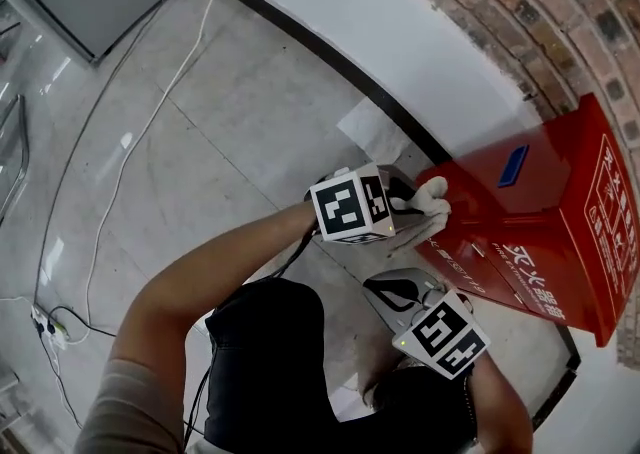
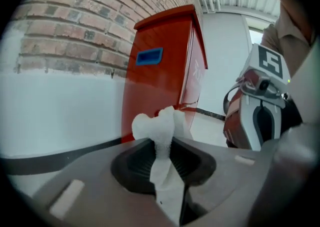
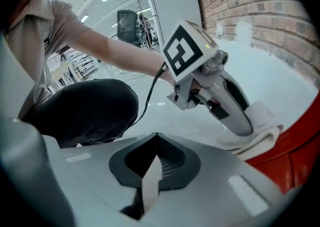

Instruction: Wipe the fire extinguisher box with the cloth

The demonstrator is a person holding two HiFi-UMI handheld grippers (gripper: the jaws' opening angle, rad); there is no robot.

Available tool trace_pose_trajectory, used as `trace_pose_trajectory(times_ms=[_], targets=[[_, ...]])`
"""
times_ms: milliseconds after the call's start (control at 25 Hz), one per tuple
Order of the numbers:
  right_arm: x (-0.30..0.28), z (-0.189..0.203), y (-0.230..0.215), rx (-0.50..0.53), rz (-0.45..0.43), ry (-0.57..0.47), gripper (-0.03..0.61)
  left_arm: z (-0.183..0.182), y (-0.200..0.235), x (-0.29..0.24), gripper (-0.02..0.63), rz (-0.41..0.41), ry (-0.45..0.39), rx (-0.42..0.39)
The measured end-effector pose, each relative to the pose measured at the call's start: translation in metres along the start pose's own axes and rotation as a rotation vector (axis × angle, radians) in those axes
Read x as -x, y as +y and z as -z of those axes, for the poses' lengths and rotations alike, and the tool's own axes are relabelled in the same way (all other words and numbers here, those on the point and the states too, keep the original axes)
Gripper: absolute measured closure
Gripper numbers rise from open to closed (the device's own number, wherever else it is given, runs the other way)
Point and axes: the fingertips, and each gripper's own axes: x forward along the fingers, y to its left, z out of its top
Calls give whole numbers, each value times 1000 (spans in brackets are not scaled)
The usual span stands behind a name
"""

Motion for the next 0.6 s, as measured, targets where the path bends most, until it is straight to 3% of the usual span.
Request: trace_pose_trajectory(times_ms=[200, 360, 600], targets=[[-4, -2, 10, 41, -11, 9, 552, 28, -2, -30, 526, 16, 42, -13], [6, 3, 14, 41, -4, 26, 552, 29, 9, -30, 525, 26, -8, 8], [14, -1, 1, -3, 46, -47, 552, 3, 48, -34, 526, -49, -81, 26]])
